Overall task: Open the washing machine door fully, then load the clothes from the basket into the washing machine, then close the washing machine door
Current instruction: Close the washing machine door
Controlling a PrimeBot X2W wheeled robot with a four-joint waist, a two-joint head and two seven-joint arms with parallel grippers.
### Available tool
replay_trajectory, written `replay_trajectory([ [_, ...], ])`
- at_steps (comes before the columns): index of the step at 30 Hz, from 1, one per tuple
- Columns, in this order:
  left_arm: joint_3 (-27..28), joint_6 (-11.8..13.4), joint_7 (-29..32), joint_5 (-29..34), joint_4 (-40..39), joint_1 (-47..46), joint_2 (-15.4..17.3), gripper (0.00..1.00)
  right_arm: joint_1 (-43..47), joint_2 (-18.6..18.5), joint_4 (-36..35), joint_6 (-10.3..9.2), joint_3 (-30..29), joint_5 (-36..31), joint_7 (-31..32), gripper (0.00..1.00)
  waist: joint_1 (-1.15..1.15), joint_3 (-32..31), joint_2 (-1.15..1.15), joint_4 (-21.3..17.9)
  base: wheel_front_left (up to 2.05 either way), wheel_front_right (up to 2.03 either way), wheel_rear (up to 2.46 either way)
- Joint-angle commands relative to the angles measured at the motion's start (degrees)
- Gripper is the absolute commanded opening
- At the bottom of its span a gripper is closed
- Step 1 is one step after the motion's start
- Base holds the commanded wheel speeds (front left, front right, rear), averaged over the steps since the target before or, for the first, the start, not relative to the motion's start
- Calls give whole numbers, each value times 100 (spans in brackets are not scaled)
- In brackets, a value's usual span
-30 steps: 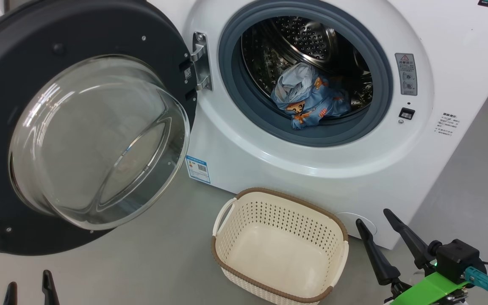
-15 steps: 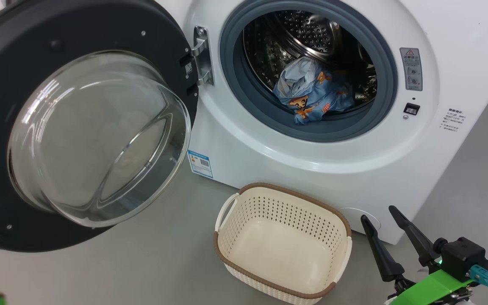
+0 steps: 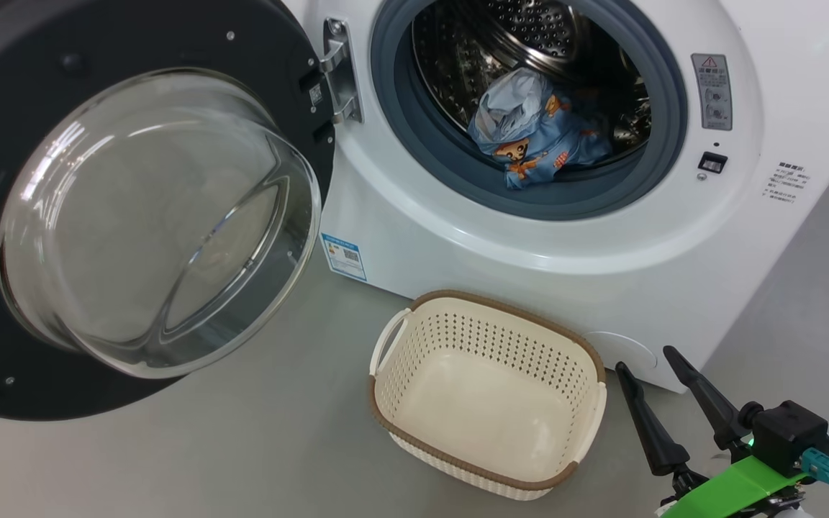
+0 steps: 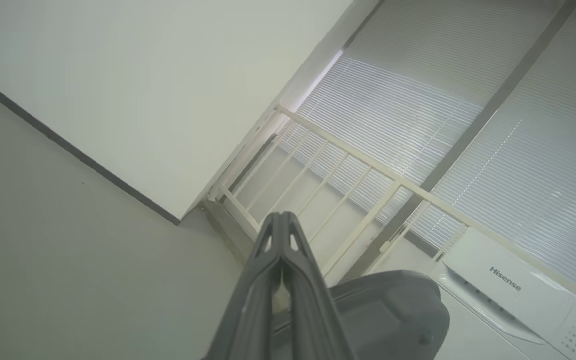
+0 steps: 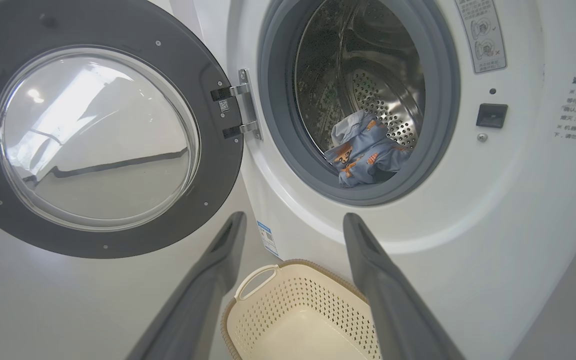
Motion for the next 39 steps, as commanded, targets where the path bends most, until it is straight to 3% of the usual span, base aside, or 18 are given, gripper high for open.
replay_trajectory([
  [1, 191, 2, 376, -366, 316, -511, 542, 0, -182, -108, -143, 26, 118, -16, -47, 100, 0, 89, 0, 10, 0, 0, 0],
  [4, 107, 2, 908, -688, 904, -906, 803, 0, -238, -151, -137, 26, 165, -13, -47, 100, 0, 167, 0, 22, 0, 0, 0],
  [5, 42, 2, 1356, -905, 1273, -1154, 939, 0, -270, -182, -137, 26, 197, -10, -47, 100, 0, 210, 0, 32, 0, 0, 0],
  [18, -515, 192, 3493, -1232, 2664, -2199, 1543, 0, -363, -348, -150, 26, 370, 10, -47, 100, 0, 426, 0, 76, 0, 0, 0],
  [23, -660, 246, 3923, -1284, 2745, -2386, 1479, 0, -417, -457, -169, 26, 409, 5, -47, 100, 0, 587, 0, 105, 0, 0, 0],
  [39, -671, 452, 4334, -1462, 2735, -2397, 1286, 0, -463, -575, -203, 26, 436, -10, -47, 100, 0, 810, 0, 143, 0, 0, 0],
])
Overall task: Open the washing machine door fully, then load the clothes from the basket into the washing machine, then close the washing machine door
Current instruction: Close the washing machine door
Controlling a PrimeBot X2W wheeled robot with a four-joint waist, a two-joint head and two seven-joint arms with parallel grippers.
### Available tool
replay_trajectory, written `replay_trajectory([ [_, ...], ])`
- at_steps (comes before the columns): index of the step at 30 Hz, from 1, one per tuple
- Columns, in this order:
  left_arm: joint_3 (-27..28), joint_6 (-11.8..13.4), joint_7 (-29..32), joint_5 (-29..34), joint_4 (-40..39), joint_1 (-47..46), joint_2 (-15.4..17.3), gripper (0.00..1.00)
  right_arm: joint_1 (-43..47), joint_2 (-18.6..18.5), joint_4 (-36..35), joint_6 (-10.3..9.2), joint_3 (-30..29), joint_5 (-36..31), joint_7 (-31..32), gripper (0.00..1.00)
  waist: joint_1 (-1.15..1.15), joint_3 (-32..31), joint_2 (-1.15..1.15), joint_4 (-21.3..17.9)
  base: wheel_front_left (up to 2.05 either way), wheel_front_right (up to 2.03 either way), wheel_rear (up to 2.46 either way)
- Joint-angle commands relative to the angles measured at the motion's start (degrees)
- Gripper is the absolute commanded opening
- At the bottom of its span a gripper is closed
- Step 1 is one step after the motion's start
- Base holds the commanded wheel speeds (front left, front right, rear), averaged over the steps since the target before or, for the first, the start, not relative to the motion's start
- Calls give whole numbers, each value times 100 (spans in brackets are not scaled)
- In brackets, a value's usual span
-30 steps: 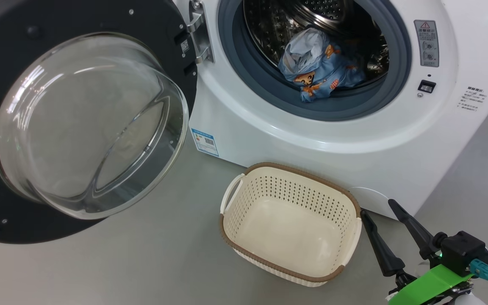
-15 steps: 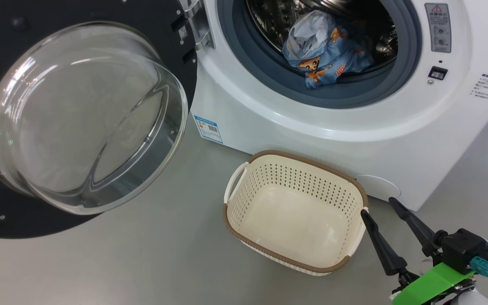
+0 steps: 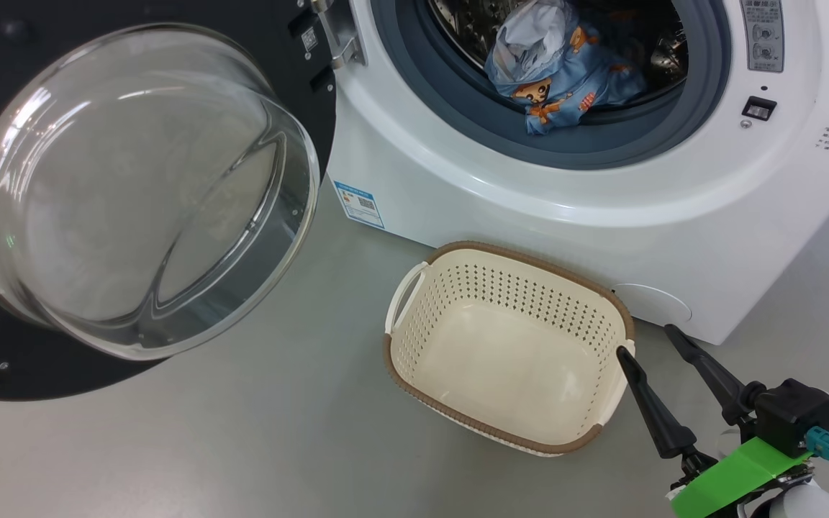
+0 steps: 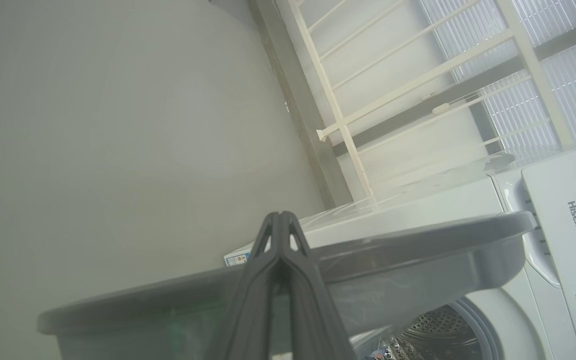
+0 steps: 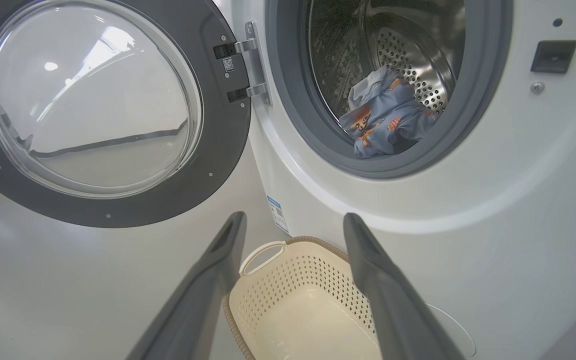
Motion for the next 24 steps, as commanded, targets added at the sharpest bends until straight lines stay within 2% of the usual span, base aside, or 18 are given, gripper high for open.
replay_trajectory([
  [1, 120, 16, 116, -83, -159, -105, 366, 0, -106, -89, -145, 26, 83, -11, -47, 100, 0, 14, 0, 2, 0, 0, 0],
  [13, 12, -70, 706, -200, -253, -30, 317, 0, -182, -138, -150, 26, 66, -20, -47, 100, 0, 102, 0, 23, 0, 0, 0],
  [24, -189, -222, 1602, -328, -586, 94, 358, 0, -185, -62, -108, 26, 42, 1, -47, 100, 0, -10, 0, 31, 0, 0, 0],
])
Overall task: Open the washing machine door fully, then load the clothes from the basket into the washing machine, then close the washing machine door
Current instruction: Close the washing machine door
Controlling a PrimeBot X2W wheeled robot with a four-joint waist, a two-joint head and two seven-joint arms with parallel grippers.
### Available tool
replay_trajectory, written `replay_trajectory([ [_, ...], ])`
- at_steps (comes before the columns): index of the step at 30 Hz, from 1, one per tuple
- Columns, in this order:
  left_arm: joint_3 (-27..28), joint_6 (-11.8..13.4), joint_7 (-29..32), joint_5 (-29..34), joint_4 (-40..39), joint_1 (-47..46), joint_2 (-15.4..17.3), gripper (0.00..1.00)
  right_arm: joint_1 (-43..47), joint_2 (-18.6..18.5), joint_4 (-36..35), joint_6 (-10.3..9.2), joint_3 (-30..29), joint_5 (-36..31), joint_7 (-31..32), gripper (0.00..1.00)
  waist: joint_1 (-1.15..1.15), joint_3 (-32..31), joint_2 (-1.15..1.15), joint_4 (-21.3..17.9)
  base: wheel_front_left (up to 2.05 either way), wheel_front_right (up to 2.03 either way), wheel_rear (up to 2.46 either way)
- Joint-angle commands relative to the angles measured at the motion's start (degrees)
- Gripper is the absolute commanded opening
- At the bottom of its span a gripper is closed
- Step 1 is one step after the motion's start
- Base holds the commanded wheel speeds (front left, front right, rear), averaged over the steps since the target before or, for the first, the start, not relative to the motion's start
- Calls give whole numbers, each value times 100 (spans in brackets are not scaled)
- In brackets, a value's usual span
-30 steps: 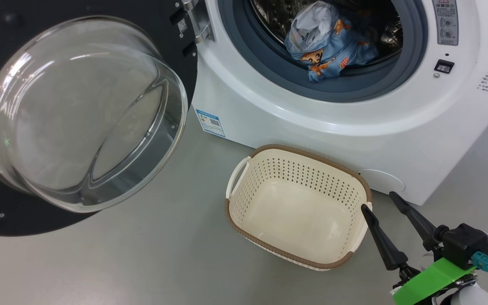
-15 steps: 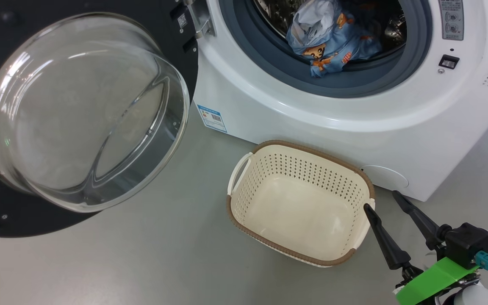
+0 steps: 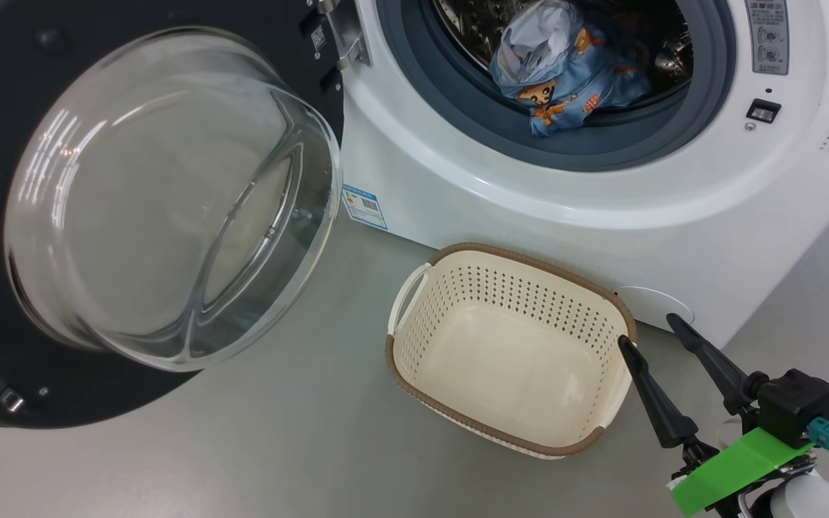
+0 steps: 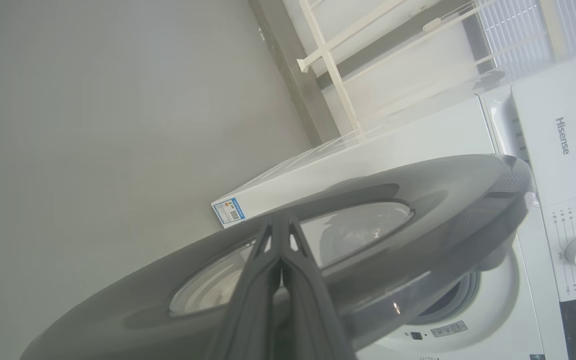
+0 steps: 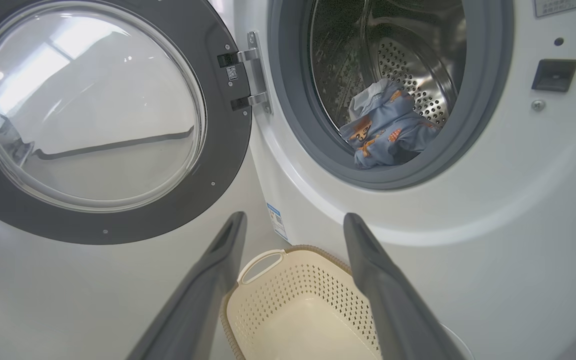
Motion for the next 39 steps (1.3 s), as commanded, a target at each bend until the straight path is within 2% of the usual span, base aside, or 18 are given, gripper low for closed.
replay_trajectory([
  [1, 52, -71, 168, -52, -199, 65, 287, 0, -64, -30, -111, 26, 54, 2, -47, 100, 0, -22, 0, -2, 0, 0, 0],
  [18, -340, -253, 1537, -384, -1319, 310, 163, 0, 99, 75, -129, 26, -103, -16, -47, 100, 0, -301, 0, -48, 0, 0, 0],
  [30, -533, -263, 2001, -589, -2196, 485, -67, 0, 306, 183, -169, 26, -281, -52, -47, 100, 0, -521, 0, -217, 0, 0, 0],
  [39, -635, -206, 2201, -706, -2917, 641, -222, 0, 462, 262, -197, 26, -423, -75, -47, 100, 0, -656, 0, -516, 0, 0, 0],
])
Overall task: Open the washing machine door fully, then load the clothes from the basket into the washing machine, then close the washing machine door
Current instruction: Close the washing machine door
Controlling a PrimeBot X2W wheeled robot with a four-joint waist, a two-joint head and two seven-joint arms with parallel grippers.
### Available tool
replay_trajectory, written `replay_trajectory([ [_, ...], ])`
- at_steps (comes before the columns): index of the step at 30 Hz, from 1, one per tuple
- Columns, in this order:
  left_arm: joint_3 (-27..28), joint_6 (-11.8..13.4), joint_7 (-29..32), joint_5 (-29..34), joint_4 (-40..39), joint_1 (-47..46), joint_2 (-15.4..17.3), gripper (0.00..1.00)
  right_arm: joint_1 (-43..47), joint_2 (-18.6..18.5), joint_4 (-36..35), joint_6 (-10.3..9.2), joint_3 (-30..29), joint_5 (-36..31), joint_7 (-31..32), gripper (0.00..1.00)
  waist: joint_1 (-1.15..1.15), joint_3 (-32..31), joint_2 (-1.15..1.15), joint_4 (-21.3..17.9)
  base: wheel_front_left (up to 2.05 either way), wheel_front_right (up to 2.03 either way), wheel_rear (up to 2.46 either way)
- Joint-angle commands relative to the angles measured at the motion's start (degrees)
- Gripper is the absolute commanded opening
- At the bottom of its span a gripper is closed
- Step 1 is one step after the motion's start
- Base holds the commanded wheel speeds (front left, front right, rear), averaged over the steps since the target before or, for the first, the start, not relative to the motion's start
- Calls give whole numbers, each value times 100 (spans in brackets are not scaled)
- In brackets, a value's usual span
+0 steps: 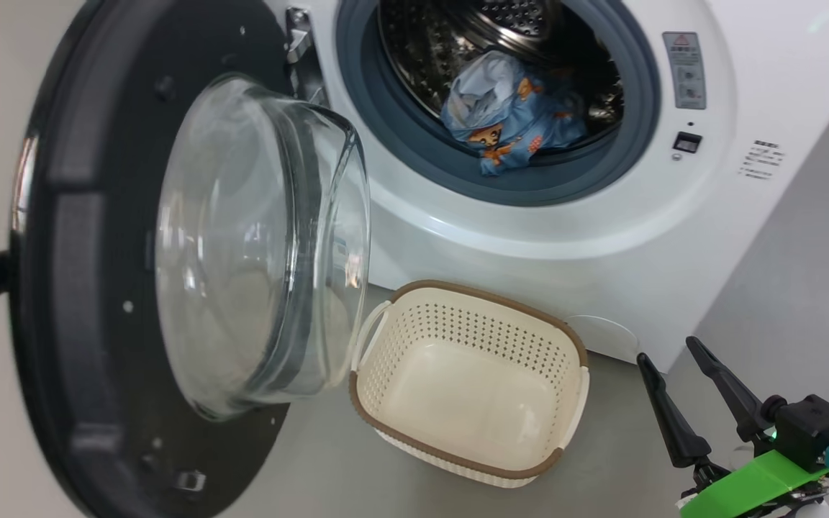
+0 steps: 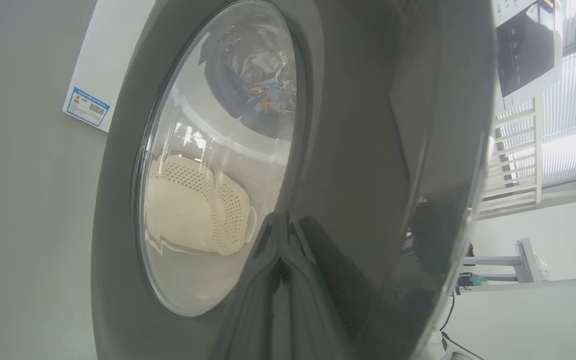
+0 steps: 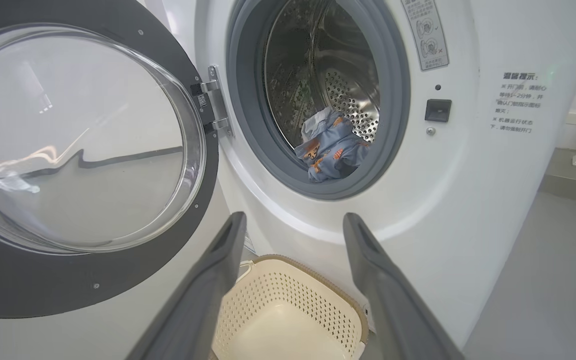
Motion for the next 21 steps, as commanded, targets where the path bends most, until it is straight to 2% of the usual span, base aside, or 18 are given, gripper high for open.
replay_trajectory([
  [1, 159, 0, 105, -117, -334, -109, 166, 0, -4, -54, -153, 26, 55, -37, -47, 100, 0, -48, 0, -101, 0, 0, 0],
  [12, -68, 209, 70, -34, -1148, 89, -125, 0, 149, 62, -175, 26, -79, -54, -47, 100, 0, -206, 0, -583, 0, 0, 0],
  [21, -210, 293, -131, 219, -1317, 210, -264, 0, 317, 143, -194, 26, -212, -67, -47, 100, 0, -361, 0, -1197, 0, 0, 0],
])
